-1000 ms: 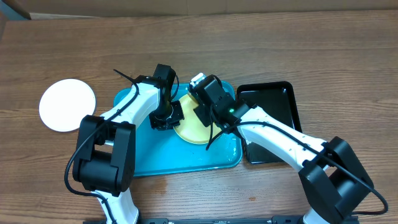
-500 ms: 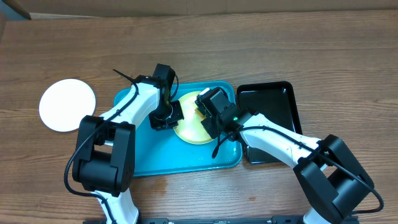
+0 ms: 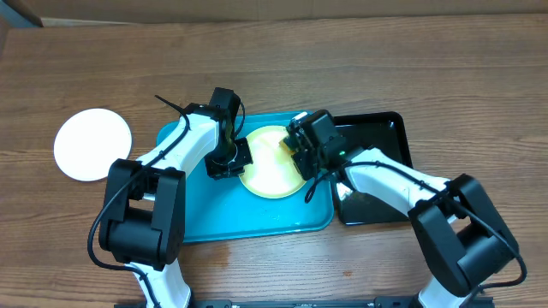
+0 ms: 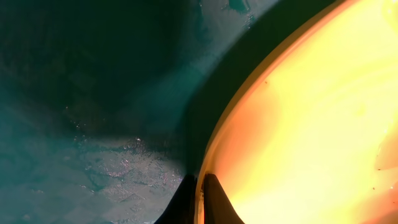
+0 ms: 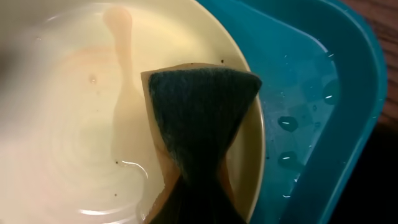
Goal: Clean dirty plates on tray and stack at the side
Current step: 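Scrub the yellow plate surface with the sponge in the right gripper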
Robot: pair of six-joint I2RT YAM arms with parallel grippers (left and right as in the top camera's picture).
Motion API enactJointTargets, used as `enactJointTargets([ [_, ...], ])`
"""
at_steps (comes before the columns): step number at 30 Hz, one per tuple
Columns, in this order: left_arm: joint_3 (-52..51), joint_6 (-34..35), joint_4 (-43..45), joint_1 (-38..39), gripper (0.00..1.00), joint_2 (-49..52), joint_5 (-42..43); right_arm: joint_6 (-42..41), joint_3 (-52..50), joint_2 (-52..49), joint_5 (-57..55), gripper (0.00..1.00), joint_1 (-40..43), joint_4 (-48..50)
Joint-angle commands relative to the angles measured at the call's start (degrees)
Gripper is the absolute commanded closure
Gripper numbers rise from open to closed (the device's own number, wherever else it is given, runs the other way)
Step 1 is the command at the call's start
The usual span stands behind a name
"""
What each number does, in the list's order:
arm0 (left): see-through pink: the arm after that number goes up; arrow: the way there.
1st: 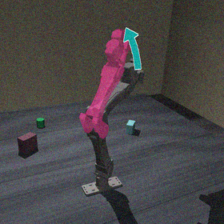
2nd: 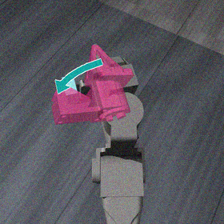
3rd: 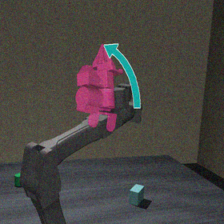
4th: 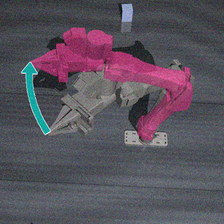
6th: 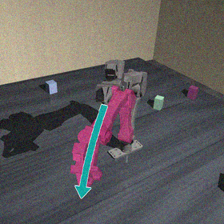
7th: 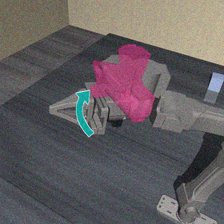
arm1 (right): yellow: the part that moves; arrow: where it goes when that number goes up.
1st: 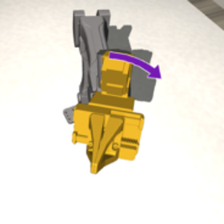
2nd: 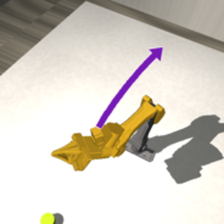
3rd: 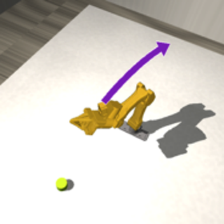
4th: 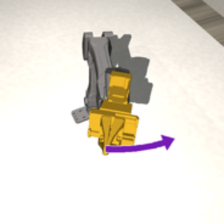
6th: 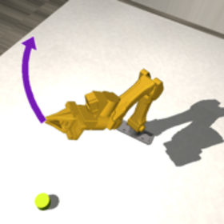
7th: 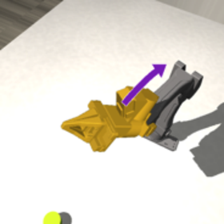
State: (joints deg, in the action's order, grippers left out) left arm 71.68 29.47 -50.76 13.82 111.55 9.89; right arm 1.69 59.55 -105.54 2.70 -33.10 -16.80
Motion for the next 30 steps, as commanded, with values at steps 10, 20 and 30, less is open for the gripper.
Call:
enactJointTargets([
  [10, -1.2, -2.5, 1.9, 2.1, 0.96, 2.0, -2.8, -0.1, -0.3, -5.6, 5.2, 0.96, 2.1, 1.7],
  [20, -1.2, -3.2, 1.8, 2.8, 0.96, 2.0, -2.8, 3.1, 0.9, -5.6, 8.0, 0.96, 2.1, 1.5],
  [30, -1.2, -3.8, 1.5, 2.8, 0.96, 2.0, -2.8, 4.8, 0.9, -5.6, 13.6, 0.96, 4.0, 4.9],
])
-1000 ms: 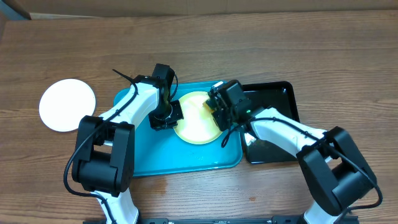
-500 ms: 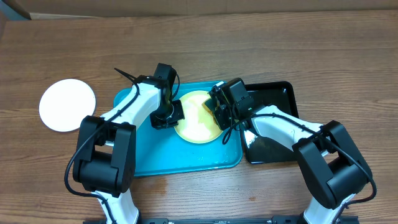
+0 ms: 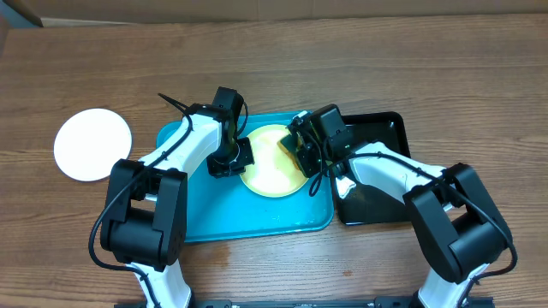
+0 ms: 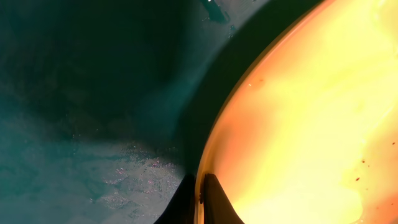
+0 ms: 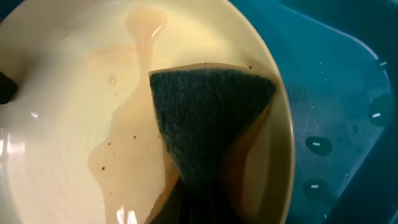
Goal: Clean dirty plates on tray and stack at the side
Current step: 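Scrub the yellow plate surface with the sponge in the right gripper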
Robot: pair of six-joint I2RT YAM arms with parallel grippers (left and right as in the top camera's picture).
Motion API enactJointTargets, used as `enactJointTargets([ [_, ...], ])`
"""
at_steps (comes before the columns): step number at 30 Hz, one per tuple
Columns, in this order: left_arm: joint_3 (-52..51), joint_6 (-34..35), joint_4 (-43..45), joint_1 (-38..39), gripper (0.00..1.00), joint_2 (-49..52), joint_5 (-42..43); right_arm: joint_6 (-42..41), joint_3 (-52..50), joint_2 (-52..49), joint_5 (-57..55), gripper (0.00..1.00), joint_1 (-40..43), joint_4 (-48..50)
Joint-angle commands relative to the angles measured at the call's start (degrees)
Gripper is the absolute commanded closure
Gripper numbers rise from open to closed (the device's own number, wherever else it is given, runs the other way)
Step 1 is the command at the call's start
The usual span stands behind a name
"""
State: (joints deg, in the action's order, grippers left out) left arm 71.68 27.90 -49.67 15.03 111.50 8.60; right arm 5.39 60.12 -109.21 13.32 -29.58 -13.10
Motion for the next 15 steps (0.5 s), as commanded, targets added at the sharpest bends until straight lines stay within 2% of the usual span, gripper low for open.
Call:
enactJointTargets([
  [1, -1.2, -2.2, 0.3, 1.6, 0.96, 2.1, -1.5, 1.1, 0.3, -1.9, 3.5, 0.96, 0.5, 2.2],
  [15, -1.6, -2.6, 0.4, 1.6, 0.96, 2.1, -1.5, 1.1, 0.3, -2.1, 3.5, 0.96, 0.5, 8.2],
])
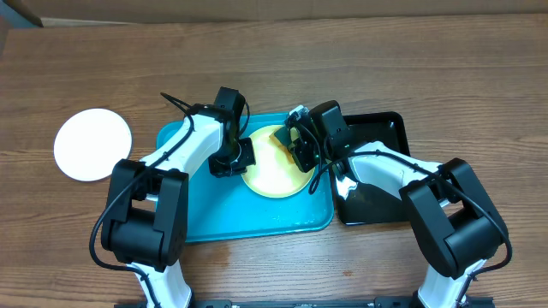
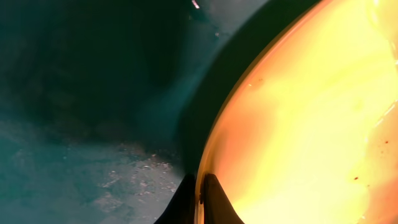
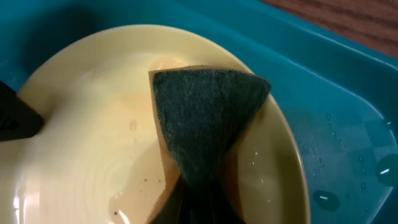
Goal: Clean dirty plates on tray and stack at the side
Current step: 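Scrub the yellow plate surface with the sponge in the right gripper, then scrub the yellow plate near the left gripper with the sponge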
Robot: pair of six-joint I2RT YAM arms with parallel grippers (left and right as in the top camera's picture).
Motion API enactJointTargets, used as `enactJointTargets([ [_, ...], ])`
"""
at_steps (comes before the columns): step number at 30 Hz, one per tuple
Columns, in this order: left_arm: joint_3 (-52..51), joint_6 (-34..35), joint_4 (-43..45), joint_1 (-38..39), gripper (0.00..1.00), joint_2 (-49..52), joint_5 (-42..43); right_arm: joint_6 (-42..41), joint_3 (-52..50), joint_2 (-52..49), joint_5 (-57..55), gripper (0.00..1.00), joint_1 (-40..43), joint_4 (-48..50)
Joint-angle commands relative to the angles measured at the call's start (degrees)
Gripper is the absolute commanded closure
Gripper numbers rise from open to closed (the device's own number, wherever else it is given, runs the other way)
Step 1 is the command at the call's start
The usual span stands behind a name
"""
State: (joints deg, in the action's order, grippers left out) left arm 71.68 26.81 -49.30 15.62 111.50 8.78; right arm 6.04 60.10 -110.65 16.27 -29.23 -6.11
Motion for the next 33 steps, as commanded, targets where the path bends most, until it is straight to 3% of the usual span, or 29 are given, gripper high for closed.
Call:
enactJointTargets([
  [1, -1.6, -1.5, 0.0, 1.0, 0.96, 2.1, -1.7, 0.5, 0.3, -0.6, 0.6, 0.96, 0.2, 1.4],
  [17, -1.6, -1.6, -0.1, 1.0, 0.96, 2.1, -1.7, 3.7, 0.9, -0.6, 8.8, 0.96, 1.6, 2.4],
  [27, -1.6, -1.5, -0.2, 1.0, 0.96, 2.1, -1.7, 4.7, 9.9, -0.6, 27.5, 0.96, 6.8, -7.5],
  [33, -1.6, -1.5, -0.2, 1.0, 0.96, 2.1, -1.7, 5.0, 14.3, -0.6, 27.3, 0.96, 6.8, -14.2],
])
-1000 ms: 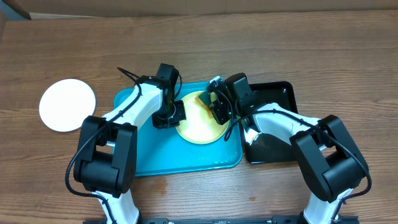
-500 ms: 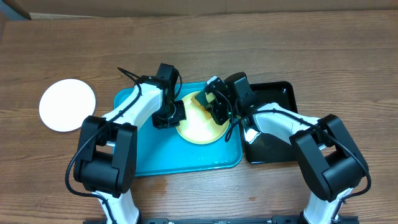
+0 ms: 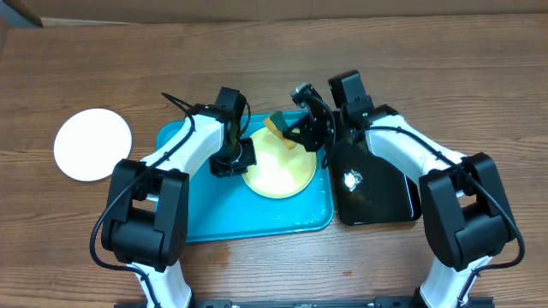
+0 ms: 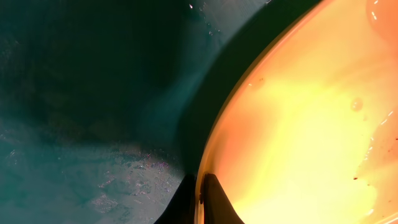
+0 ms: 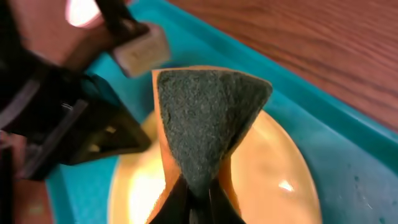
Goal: Clean dirty plates on tray and stack at the side
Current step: 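Scrub the yellow plate near the left gripper with the sponge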
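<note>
A yellow plate (image 3: 276,169) lies in the teal tray (image 3: 197,214), wet with a thin brownish film (image 4: 298,124). My left gripper (image 3: 239,159) is shut on the plate's left rim, one finger on each side of the edge (image 4: 200,200). My right gripper (image 3: 303,133) is shut on a sponge (image 3: 281,127), green scouring side up (image 5: 208,118). It holds the sponge raised over the plate's far rim (image 5: 273,180), not touching it. In the right wrist view the left arm's black body shows just behind the sponge.
A clean white plate (image 3: 92,144) lies on the wooden table to the left of the teal tray. A black tray (image 3: 377,192) holding water sits right of it, under my right forearm. The teal tray floor is wet (image 4: 93,93).
My right gripper has risen with the sponge from the plate's far part to above its far rim, and the right arm now reaches in from farther back. The left grip is unchanged.
The sponge lay pressed on the plate's right side amid brownish liquid while my left gripper pinched the left rim. Then it was farther up the plate, then at the far edge. Now it is held off the plate; the plate stayed put.
</note>
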Robot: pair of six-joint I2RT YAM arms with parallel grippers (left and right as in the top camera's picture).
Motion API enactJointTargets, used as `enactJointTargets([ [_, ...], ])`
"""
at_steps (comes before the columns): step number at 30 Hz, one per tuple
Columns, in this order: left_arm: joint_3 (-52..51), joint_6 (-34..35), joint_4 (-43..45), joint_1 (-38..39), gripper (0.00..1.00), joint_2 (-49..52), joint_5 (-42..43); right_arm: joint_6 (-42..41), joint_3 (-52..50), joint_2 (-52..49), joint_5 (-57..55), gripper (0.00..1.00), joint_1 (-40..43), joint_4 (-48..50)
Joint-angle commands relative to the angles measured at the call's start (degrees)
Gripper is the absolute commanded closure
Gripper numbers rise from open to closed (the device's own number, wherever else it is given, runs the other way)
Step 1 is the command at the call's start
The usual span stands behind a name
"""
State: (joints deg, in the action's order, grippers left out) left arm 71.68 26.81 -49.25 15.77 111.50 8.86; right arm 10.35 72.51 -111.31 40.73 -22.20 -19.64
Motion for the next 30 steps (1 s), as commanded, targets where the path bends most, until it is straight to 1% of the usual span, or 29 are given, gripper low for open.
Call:
enactJointTargets([
  [1, -1.6, -1.5, -0.2, 0.9, 0.96, 2.1, -1.8, 0.7, 1.9, 0.1, 1.4, 0.96, -0.3, -1.2],
  [3, -1.6, -1.5, -0.2, 0.9, 0.96, 2.1, -1.8, 2.1, 1.8, 0.1, -1.9, 0.96, -0.3, -3.0],
  [6, -1.6, -1.5, -0.2, 0.9, 0.96, 2.1, -1.8, 6.1, 1.8, 0.1, -2.1, 0.96, -0.7, -7.4],
  [11, -1.6, -1.5, -0.2, 0.9, 0.96, 2.1, -1.8, 5.7, 1.8, 0.1, -1.1, 0.96, -0.7, -12.0],
  [14, -1.6, -1.5, -0.2, 0.9, 0.96, 2.1, -1.8, 1.8, 1.8, 0.1, 3.4, 0.97, -0.7, -13.9],
  [15, -1.6, -1.5, -0.2, 0.9, 0.96, 2.1, -1.8, -0.7, 1.8, 0.1, 4.0, 0.96, -0.7, -14.2],
  [17, -1.6, -1.5, -0.2, 0.9, 0.96, 2.1, -1.8, -6.1, 1.8, 0.1, 4.0, 0.96, -1.0, -14.8],
  [24, -1.6, -1.5, -0.2, 0.9, 0.96, 2.1, -1.8, -21.2, 1.7, 0.0, 4.0, 0.96, -3.1, -14.9],
  [30, -1.6, -1.5, -0.2, 0.9, 0.96, 2.1, -1.8, -30.1, -0.1, 0.0, 3.9, 0.96, -4.2, -10.7],
])
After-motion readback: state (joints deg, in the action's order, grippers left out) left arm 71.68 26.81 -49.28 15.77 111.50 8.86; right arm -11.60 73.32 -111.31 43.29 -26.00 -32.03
